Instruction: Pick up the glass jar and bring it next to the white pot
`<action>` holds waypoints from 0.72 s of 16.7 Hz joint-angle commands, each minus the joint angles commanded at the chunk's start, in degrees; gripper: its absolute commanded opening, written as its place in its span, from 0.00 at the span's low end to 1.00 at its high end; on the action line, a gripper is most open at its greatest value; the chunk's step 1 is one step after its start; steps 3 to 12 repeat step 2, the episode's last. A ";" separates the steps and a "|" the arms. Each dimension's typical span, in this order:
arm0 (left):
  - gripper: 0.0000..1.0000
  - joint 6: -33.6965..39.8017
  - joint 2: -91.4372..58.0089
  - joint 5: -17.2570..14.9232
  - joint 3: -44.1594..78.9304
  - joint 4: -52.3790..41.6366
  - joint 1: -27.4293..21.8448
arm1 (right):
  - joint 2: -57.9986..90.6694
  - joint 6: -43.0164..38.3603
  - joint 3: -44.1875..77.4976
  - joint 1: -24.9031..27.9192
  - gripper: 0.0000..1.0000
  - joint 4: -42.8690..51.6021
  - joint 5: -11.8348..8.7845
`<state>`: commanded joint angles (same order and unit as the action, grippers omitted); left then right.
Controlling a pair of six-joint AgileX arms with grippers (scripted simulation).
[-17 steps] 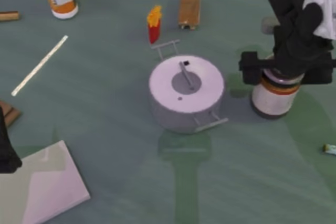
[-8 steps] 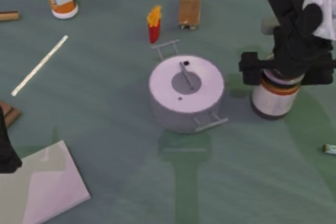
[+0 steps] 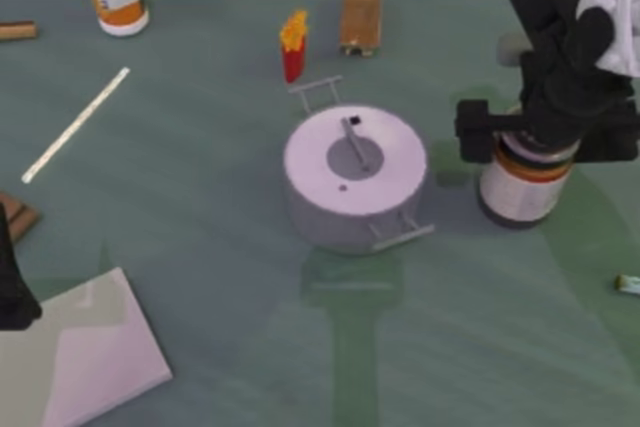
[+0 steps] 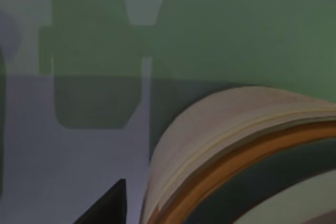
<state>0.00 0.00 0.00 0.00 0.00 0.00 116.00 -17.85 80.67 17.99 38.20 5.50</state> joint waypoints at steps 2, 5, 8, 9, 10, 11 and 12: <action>1.00 0.00 0.00 0.00 0.00 0.00 0.00 | 0.00 0.00 0.00 0.00 1.00 0.00 0.00; 1.00 0.00 0.00 0.00 0.00 0.00 0.00 | 0.00 0.00 0.00 0.00 1.00 0.00 0.00; 1.00 0.00 0.00 0.00 0.00 0.00 0.00 | 0.00 0.00 0.00 0.00 1.00 0.00 0.00; 1.00 0.00 0.00 0.00 0.00 0.00 0.00 | 0.00 0.00 0.00 0.00 1.00 0.00 0.00; 1.00 0.00 0.00 0.00 0.00 0.00 0.00 | 0.00 0.00 0.00 0.00 1.00 0.00 0.00; 1.00 0.00 0.00 0.00 0.00 0.00 0.00 | 0.00 0.00 0.00 0.00 1.00 0.00 0.00; 1.00 0.00 0.00 0.00 0.00 0.00 0.00 | 0.00 0.00 0.00 0.00 1.00 0.00 0.00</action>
